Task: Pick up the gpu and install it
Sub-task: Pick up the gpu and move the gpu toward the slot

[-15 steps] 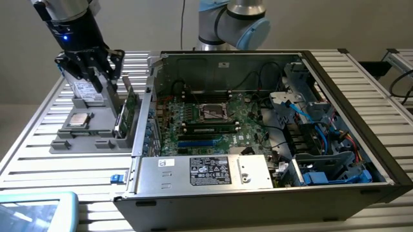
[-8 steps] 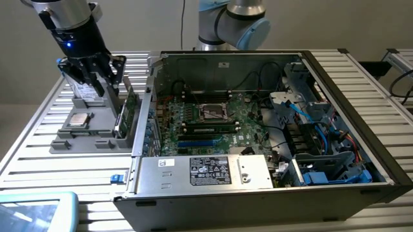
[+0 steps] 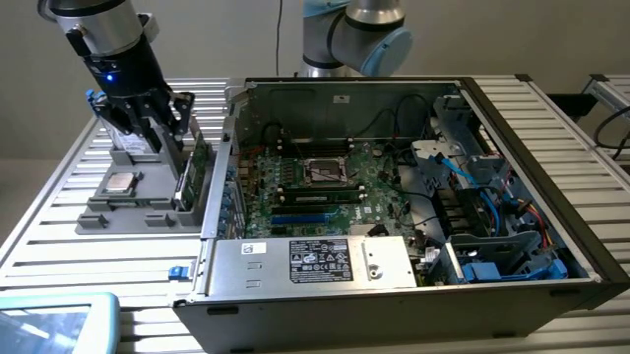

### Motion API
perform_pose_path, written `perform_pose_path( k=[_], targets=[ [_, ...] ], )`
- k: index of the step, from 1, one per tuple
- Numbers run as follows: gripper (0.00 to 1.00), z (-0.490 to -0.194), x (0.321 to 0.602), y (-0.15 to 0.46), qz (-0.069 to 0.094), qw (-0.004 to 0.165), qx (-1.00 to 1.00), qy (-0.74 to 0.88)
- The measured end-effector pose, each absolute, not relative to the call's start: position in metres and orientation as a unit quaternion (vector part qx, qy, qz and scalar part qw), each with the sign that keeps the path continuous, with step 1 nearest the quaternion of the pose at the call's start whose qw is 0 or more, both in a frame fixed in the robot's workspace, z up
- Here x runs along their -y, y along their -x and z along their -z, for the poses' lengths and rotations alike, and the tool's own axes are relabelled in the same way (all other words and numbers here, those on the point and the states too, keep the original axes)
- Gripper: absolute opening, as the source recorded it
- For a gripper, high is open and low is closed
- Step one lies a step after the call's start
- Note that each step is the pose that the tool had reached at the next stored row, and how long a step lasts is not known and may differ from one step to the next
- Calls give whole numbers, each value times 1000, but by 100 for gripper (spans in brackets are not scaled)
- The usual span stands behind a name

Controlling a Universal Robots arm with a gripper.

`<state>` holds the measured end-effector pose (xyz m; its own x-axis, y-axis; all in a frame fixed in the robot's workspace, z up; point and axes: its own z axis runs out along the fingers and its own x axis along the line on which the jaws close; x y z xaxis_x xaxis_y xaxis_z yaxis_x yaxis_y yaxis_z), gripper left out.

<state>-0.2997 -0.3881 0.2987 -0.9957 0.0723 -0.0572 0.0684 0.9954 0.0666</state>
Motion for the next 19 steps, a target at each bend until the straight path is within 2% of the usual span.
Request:
perform_pose_path(
  k=[9,19],
  targets=[
    [42,-287,389,299,-33,34,-998,-35],
    [42,-278,397,299,-41,45,-998,-35]
  ],
)
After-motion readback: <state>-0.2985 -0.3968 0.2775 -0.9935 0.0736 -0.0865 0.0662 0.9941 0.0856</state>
